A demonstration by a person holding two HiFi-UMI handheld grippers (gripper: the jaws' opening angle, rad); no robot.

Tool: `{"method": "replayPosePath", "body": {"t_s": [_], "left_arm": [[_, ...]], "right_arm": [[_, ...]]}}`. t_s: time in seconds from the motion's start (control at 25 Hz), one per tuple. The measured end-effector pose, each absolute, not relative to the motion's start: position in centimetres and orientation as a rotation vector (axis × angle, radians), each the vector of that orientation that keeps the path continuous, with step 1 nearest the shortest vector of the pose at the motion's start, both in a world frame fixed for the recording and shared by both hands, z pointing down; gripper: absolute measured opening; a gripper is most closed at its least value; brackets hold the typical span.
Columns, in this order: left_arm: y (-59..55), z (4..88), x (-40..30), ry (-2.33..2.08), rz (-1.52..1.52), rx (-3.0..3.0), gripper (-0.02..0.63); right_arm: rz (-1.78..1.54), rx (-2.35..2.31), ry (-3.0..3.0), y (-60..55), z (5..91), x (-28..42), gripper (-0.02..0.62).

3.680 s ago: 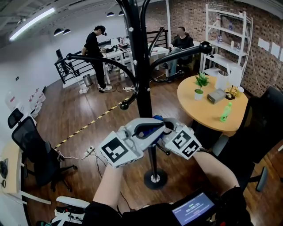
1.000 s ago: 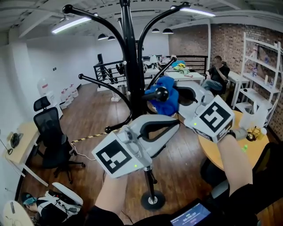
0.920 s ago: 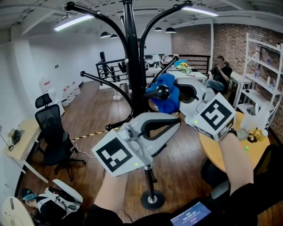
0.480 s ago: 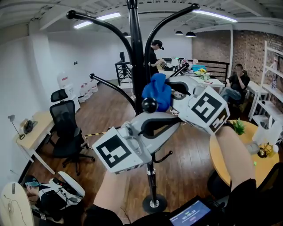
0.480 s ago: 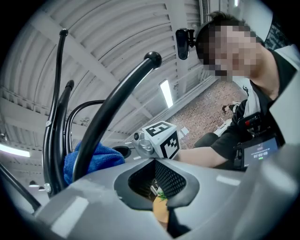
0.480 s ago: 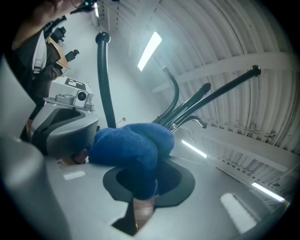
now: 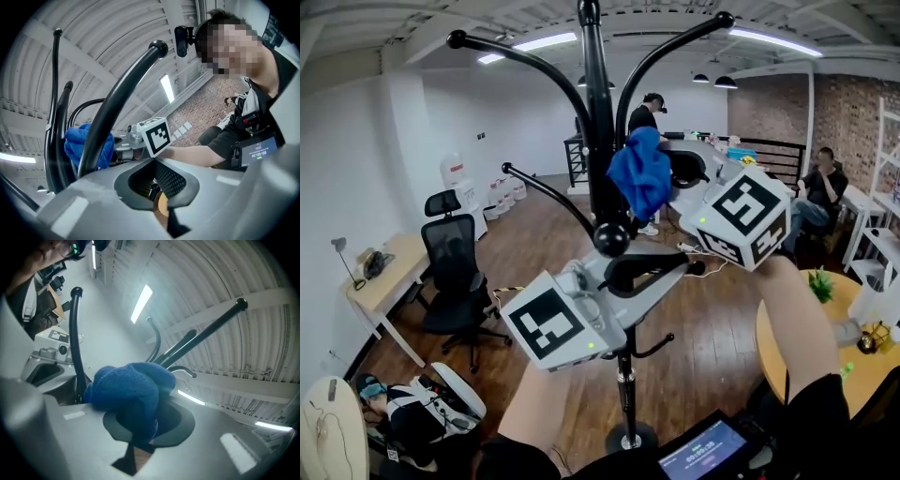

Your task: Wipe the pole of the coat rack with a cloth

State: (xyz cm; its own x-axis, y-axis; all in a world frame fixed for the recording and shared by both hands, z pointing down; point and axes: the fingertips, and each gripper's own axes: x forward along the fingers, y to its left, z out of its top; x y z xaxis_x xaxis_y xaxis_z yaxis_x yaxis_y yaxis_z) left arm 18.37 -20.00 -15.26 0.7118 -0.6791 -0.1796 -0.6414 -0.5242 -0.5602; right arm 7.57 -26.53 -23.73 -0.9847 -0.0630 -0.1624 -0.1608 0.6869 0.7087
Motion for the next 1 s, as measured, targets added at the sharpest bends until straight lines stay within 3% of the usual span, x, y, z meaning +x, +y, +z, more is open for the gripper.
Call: {"method": "replayPosePath", "body": {"t_s": [0.32,0.52,1.0], "left_arm": [[-20.0,-15.2,19.6,0.955,-0.160,-2.315,0.003],[-19.7,-15.8,20.0,0.926,-0.107,-2.348,0.004],[-19.6,-16.6,21.6,0.949,-0.075,-2.338,0.003]], "right_arm": [[1.178,-0.209,2.697,-26.3,-28.0,8.2,0.050],[1.042,-0.313,2.565,-25.8,-35.3,11.4,0.050],[0.958,-0.480,2.410,-27.7,-39.5,19.6,0.051]]}}
